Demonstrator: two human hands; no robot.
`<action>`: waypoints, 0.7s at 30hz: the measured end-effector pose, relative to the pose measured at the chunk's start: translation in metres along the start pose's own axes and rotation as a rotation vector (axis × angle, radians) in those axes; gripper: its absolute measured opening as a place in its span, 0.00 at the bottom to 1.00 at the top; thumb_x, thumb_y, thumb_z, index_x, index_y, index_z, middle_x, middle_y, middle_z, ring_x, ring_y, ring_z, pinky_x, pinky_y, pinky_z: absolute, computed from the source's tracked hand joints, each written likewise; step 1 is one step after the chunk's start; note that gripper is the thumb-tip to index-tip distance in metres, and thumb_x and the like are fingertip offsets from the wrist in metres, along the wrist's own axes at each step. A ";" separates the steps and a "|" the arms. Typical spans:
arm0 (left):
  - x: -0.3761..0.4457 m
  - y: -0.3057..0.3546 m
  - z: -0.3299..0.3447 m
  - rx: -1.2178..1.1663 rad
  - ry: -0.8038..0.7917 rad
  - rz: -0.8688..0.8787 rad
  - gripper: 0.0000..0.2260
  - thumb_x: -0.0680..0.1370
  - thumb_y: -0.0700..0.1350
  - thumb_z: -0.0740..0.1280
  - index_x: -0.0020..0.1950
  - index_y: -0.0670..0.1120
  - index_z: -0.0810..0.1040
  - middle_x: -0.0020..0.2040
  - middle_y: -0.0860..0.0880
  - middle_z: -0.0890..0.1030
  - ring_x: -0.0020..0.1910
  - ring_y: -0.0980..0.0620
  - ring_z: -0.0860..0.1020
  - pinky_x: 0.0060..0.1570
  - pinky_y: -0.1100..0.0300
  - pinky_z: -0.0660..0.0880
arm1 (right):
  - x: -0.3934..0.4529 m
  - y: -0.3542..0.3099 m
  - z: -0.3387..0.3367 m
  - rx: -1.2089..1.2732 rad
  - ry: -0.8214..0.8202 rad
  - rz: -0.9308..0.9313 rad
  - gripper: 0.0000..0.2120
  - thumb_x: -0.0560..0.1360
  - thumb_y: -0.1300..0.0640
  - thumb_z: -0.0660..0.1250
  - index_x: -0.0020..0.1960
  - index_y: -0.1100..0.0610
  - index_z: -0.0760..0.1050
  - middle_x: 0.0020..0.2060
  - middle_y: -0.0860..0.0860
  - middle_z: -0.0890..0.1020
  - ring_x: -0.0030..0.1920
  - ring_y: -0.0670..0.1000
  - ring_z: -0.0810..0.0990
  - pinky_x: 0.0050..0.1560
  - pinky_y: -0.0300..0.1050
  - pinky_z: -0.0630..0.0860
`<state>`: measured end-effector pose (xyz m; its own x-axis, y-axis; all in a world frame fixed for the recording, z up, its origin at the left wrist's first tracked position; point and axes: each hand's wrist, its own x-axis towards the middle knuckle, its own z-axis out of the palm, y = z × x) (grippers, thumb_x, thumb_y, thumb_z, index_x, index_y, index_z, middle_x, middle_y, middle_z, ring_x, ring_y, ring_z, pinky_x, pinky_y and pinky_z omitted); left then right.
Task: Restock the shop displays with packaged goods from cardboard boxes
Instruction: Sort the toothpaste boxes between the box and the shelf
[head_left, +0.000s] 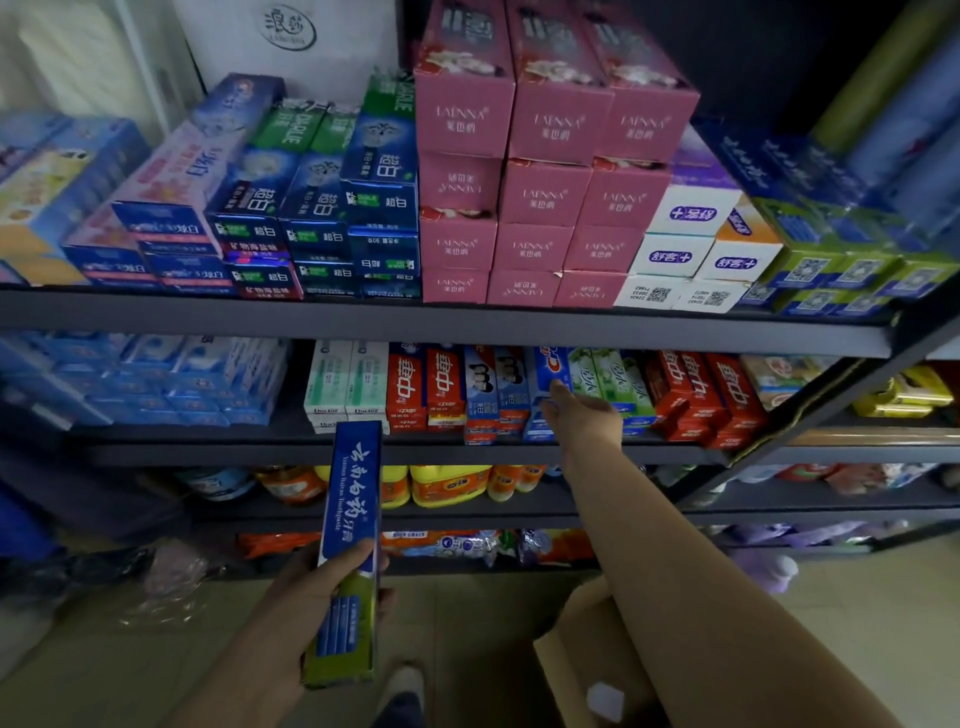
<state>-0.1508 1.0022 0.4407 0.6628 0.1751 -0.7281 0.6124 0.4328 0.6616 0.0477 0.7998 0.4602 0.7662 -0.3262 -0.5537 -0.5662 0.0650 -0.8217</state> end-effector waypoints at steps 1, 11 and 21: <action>-0.002 0.004 0.003 -0.028 -0.007 -0.013 0.10 0.76 0.46 0.67 0.53 0.41 0.77 0.32 0.43 0.84 0.26 0.47 0.81 0.25 0.57 0.78 | 0.001 0.000 -0.001 -0.002 -0.034 -0.025 0.10 0.72 0.51 0.73 0.38 0.54 0.75 0.38 0.52 0.82 0.41 0.50 0.82 0.51 0.46 0.80; -0.015 0.017 0.041 -0.140 -0.111 0.039 0.25 0.68 0.52 0.69 0.62 0.43 0.76 0.48 0.40 0.84 0.42 0.44 0.83 0.42 0.52 0.77 | -0.098 0.017 -0.054 -0.436 -0.419 -0.199 0.08 0.77 0.49 0.65 0.51 0.53 0.75 0.41 0.50 0.80 0.39 0.47 0.78 0.41 0.42 0.75; -0.055 0.020 0.129 -0.025 -0.247 0.118 0.17 0.73 0.49 0.67 0.58 0.41 0.76 0.45 0.39 0.83 0.40 0.43 0.82 0.39 0.54 0.77 | -0.186 0.056 -0.119 -0.332 -0.605 -0.076 0.15 0.76 0.49 0.68 0.61 0.49 0.76 0.56 0.43 0.82 0.56 0.38 0.79 0.49 0.25 0.71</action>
<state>-0.1192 0.8867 0.5166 0.8157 0.0062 -0.5784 0.5160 0.4443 0.7324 -0.1632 0.7520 0.5333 0.7874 0.2708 -0.5538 -0.4937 -0.2611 -0.8295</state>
